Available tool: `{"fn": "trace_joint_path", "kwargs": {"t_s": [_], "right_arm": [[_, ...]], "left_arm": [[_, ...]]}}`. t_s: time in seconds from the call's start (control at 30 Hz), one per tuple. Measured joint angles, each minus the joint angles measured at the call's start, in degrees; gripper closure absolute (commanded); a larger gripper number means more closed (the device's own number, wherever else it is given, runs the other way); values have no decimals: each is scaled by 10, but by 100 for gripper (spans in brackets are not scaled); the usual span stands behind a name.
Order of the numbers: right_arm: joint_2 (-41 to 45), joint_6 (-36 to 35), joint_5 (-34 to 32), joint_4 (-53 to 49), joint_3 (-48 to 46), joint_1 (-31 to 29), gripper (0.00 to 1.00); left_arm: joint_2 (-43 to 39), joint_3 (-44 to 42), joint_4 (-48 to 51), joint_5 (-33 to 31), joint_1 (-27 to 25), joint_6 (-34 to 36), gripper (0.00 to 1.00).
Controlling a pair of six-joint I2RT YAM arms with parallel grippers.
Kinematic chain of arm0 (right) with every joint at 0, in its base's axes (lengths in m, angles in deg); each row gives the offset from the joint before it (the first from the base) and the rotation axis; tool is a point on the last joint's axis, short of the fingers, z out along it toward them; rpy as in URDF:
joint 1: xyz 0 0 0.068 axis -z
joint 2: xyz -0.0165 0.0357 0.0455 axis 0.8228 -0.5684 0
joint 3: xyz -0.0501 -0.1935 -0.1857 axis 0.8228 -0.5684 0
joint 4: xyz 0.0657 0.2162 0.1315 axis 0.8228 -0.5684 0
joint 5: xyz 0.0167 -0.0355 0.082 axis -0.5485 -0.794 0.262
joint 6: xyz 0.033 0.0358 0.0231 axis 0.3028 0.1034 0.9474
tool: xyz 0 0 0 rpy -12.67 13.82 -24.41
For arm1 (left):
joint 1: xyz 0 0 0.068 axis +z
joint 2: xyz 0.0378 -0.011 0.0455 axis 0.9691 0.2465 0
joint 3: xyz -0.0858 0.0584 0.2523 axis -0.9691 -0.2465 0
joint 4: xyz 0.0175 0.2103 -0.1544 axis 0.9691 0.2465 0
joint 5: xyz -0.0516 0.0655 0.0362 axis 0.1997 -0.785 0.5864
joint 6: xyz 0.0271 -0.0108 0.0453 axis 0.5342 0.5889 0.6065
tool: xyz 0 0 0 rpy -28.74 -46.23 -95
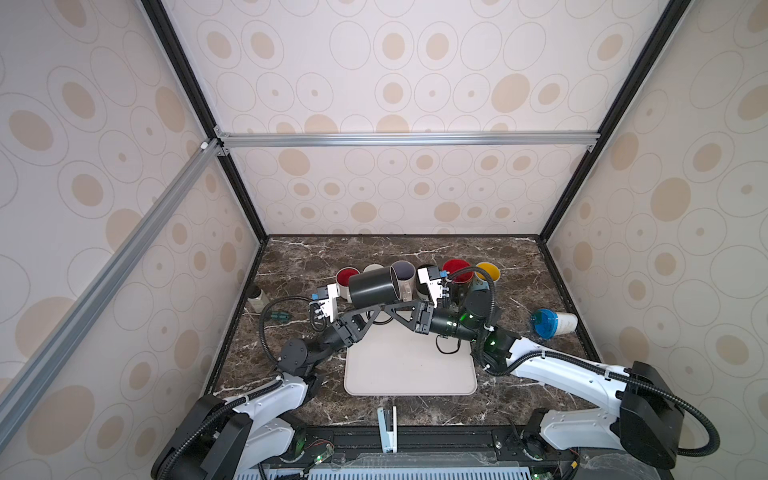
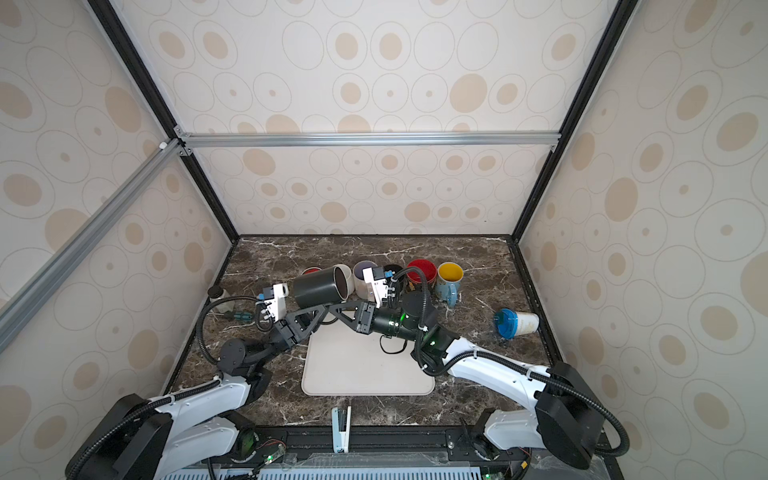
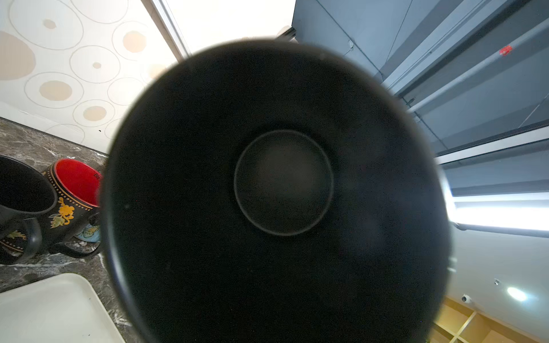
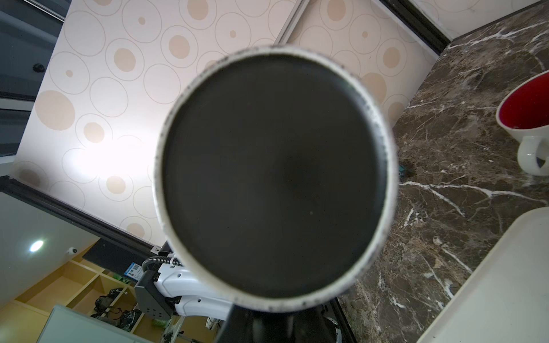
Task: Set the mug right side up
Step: 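Grasp the black mug's rim with the left gripper beside the right gripper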
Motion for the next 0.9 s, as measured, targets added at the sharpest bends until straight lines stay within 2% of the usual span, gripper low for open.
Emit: {"fn": "trace_joint_path", "kwargs": {"t_s": [0.1, 0.33, 0.5, 0.67, 0.7, 0.8, 0.9], "right_arm": [[-1, 0, 0, 3, 0, 0, 100], [-1, -5, 0, 6, 1, 0, 100], [-1, -23, -3, 2, 2, 0, 100], [-1, -43, -7, -7, 6, 0, 100], [-1, -45, -7, -10, 7, 0, 98], [-1, -49, -10, -18, 10, 0, 94], [0, -52, -15, -27, 13, 0, 78]], "left_arm": [[5, 0, -8, 0, 0, -6, 53], [7, 0, -22, 1, -2, -20, 74], [7, 0, -23, 1, -3, -30, 80], [7, 0, -22, 0, -4, -42, 97], [7, 1, -21, -1, -4, -42, 100], [7, 2, -18, -2, -4, -41, 100], [7, 5, -10, -3, -4, -40, 100]]}}
